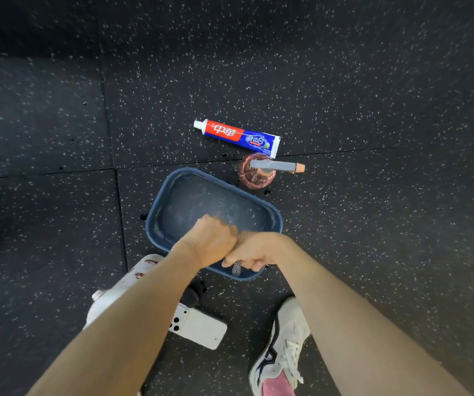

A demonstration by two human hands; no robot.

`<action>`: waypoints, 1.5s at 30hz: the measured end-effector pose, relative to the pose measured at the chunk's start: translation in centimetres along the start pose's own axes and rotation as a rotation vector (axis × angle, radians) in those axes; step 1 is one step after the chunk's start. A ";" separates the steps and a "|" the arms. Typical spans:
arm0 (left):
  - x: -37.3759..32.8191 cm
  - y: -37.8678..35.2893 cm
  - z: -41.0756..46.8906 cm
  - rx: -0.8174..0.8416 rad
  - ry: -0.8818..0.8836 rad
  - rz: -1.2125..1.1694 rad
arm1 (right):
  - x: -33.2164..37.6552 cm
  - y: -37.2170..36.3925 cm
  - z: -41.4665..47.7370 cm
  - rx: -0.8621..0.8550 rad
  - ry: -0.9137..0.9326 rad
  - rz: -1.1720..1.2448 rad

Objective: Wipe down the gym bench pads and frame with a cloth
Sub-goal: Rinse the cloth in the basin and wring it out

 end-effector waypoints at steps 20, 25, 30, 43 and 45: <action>1.8 0.2 -0.2 1.206 0.053 -1.592 | -3.4 -3.2 0.6 -1.153 0.706 -0.845; 1.8 0.8 -1.0 1.232 -0.058 -1.640 | -2.2 -1.3 -0.9 -1.129 0.725 -0.944; 2.1 1.1 -0.8 1.081 0.116 -1.464 | -0.3 -0.6 -2.3 -0.688 0.456 -1.132; 1.0 1.5 0.6 0.044 0.163 -0.163 | -0.7 -0.1 0.0 -0.652 0.292 -0.376; 1.0 0.9 0.7 0.017 0.102 -0.064 | -1.0 -0.5 0.6 -0.584 0.303 -0.203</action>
Point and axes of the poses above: each hand's wrist, its own z-axis towards the middle knuckle, its own y-axis out of the back of the hand, x = y × z, the point moved 1 cm from there along z, towards the middle knuckle, and after that the axes turned 7 degrees about y, right-handed, at the moved point
